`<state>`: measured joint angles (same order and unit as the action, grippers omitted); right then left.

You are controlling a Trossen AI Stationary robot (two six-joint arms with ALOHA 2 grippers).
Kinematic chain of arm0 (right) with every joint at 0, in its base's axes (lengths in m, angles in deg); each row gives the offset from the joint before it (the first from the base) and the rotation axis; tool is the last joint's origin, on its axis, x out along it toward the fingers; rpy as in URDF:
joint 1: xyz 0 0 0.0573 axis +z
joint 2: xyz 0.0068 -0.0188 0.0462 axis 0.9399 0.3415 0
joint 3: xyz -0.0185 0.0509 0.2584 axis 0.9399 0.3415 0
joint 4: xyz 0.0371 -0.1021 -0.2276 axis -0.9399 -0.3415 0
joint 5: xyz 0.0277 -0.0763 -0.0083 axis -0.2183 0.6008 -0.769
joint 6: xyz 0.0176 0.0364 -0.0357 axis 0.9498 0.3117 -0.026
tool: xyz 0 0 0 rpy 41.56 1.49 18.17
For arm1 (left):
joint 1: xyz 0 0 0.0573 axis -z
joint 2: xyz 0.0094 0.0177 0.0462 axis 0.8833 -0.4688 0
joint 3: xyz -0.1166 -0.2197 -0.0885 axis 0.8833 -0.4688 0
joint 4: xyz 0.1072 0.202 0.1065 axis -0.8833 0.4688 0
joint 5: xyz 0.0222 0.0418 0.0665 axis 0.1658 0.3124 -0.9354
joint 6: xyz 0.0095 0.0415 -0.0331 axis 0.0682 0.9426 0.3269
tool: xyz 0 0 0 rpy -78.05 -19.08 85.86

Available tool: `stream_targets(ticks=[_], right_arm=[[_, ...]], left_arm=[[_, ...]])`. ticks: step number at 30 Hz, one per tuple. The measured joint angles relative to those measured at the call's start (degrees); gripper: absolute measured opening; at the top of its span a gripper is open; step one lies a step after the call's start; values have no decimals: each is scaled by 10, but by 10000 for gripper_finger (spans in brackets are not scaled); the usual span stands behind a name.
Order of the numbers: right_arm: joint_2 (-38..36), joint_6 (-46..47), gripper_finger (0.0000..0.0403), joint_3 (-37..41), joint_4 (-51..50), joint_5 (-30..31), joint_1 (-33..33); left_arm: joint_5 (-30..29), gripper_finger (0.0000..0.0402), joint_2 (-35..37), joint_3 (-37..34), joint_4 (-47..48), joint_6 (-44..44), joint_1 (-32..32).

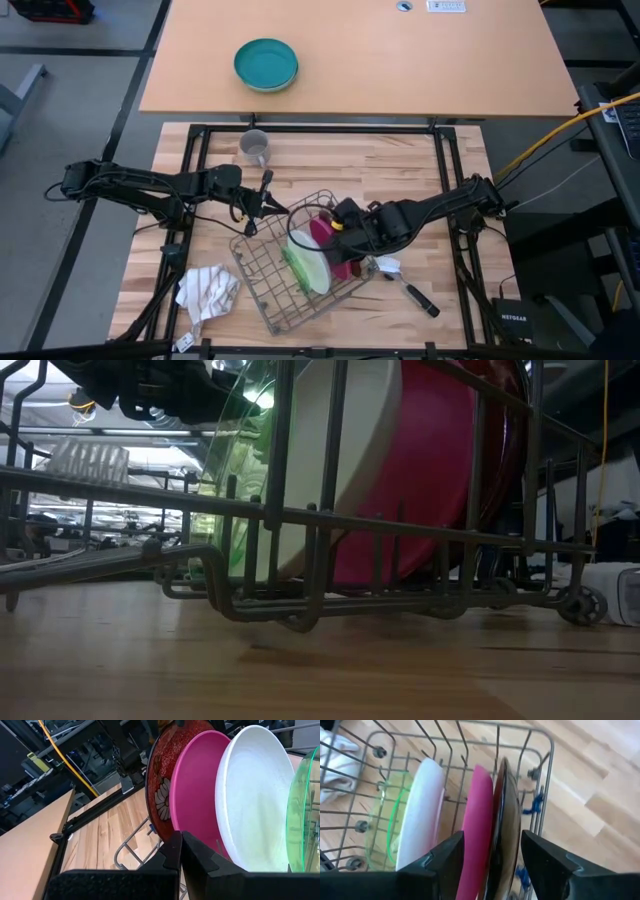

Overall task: Sort dishes
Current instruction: Return to Home Position

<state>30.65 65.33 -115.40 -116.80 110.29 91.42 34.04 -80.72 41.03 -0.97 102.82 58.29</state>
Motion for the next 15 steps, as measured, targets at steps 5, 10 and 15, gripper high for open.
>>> stream_targets(ticks=[5, 10, 15], right_arm=[[0, -38, 198, -33, -27, 23, 0], [0, -109, 198, -108, -104, 60, 0], [-7, -296, 198, -191, -117, 138, 2]], left_arm=[[0, 1, 7, 0, 0, 0, 0], [-12, 1, 57, 0, -2, -3, 0], [-71, 1, 164, 0, 22, -31, 0]])
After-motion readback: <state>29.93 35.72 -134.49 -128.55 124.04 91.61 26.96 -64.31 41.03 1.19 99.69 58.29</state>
